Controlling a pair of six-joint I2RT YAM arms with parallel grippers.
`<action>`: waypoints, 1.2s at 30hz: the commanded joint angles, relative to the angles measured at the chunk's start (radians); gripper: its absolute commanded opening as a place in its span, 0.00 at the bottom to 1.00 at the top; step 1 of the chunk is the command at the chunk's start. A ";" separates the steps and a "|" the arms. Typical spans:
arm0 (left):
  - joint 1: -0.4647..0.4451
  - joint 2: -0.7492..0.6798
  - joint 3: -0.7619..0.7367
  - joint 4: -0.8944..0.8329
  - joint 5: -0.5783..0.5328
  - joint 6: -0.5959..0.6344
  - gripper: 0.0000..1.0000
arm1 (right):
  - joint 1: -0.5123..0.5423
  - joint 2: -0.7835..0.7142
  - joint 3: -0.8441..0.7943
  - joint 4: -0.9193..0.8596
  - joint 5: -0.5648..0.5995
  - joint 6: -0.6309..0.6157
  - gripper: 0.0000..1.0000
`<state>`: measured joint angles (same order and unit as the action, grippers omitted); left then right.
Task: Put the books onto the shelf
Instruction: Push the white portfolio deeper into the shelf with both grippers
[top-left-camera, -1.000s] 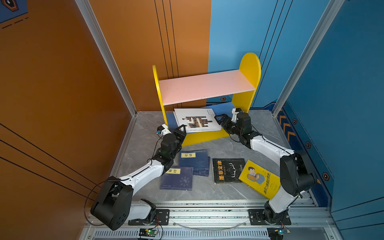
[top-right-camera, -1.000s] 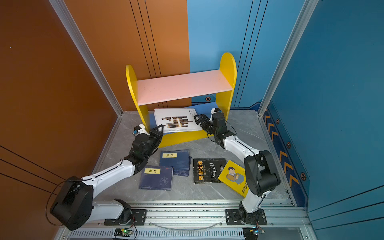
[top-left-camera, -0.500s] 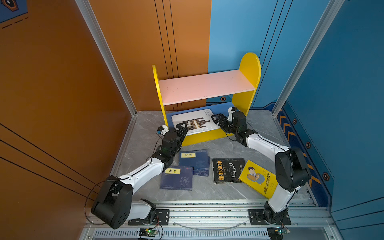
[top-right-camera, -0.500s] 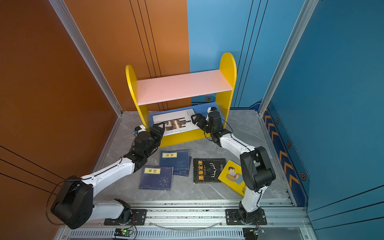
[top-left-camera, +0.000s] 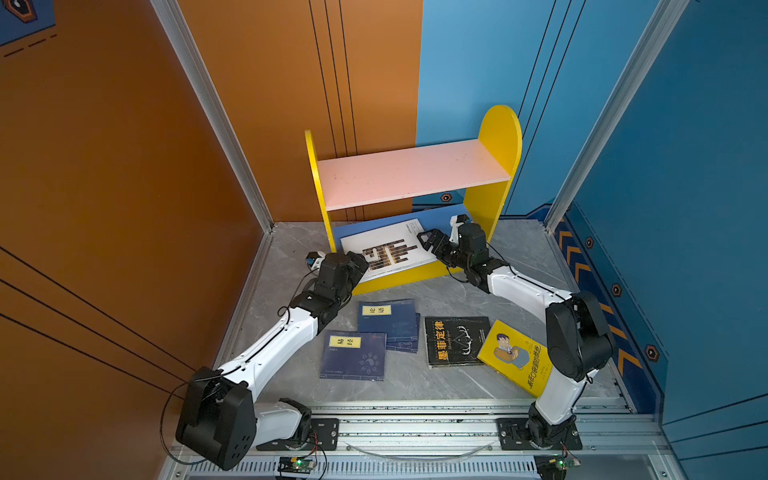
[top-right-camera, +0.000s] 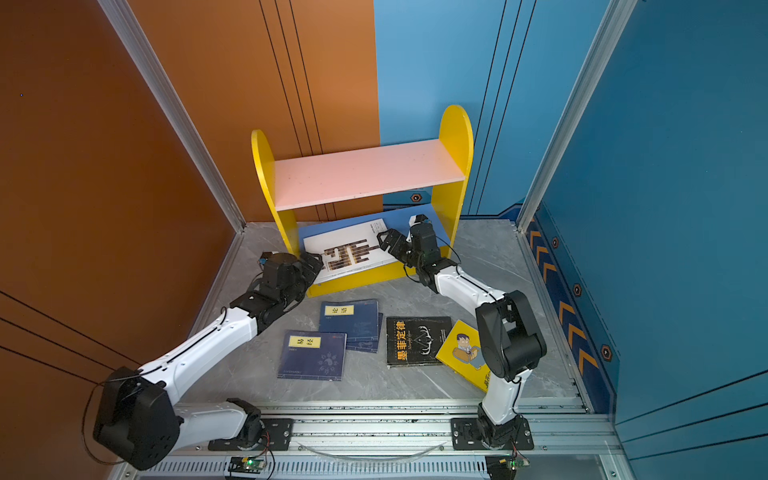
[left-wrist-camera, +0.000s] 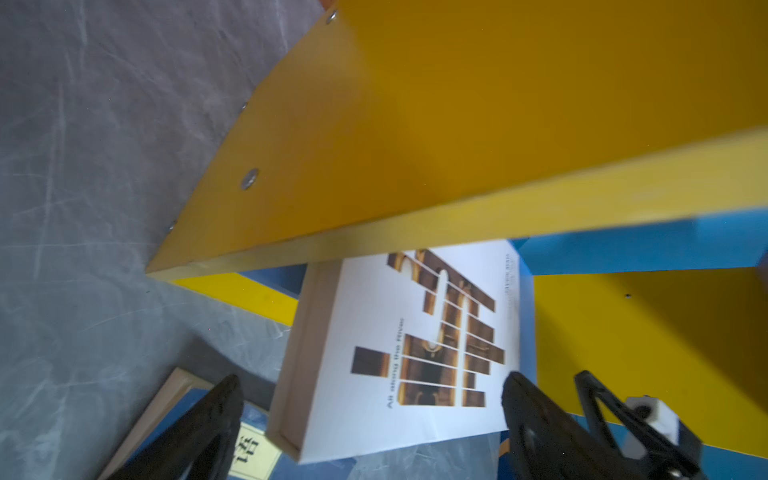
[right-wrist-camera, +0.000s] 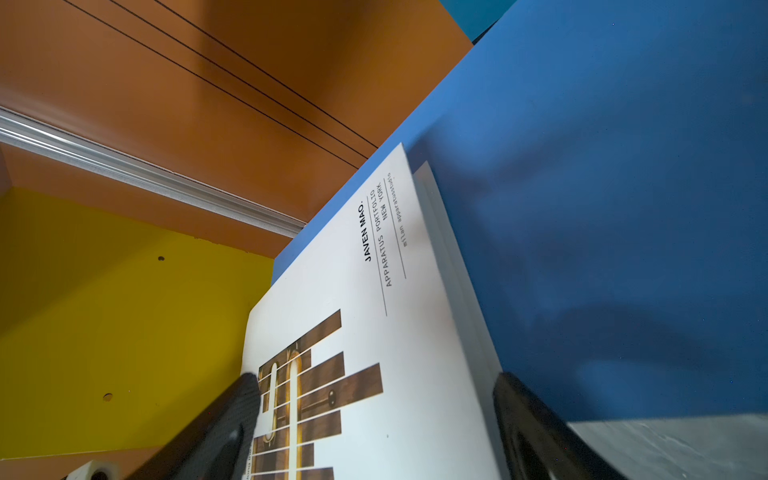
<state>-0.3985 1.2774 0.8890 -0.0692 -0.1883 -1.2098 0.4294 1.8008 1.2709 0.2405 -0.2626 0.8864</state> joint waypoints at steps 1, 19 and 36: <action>-0.003 -0.029 -0.027 -0.017 0.029 0.090 0.98 | 0.011 0.012 0.031 -0.029 0.020 -0.027 0.90; 0.183 -0.179 -0.063 -0.091 0.229 0.563 0.98 | 0.049 0.065 0.117 -0.088 0.047 -0.055 0.89; 0.170 -0.159 -0.043 -0.235 0.202 0.953 0.97 | 0.049 0.078 0.132 -0.107 0.062 -0.052 0.89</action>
<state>-0.2302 1.1355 0.8661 -0.3260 -0.0071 -0.3180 0.4797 1.8629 1.3716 0.1555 -0.2115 0.8524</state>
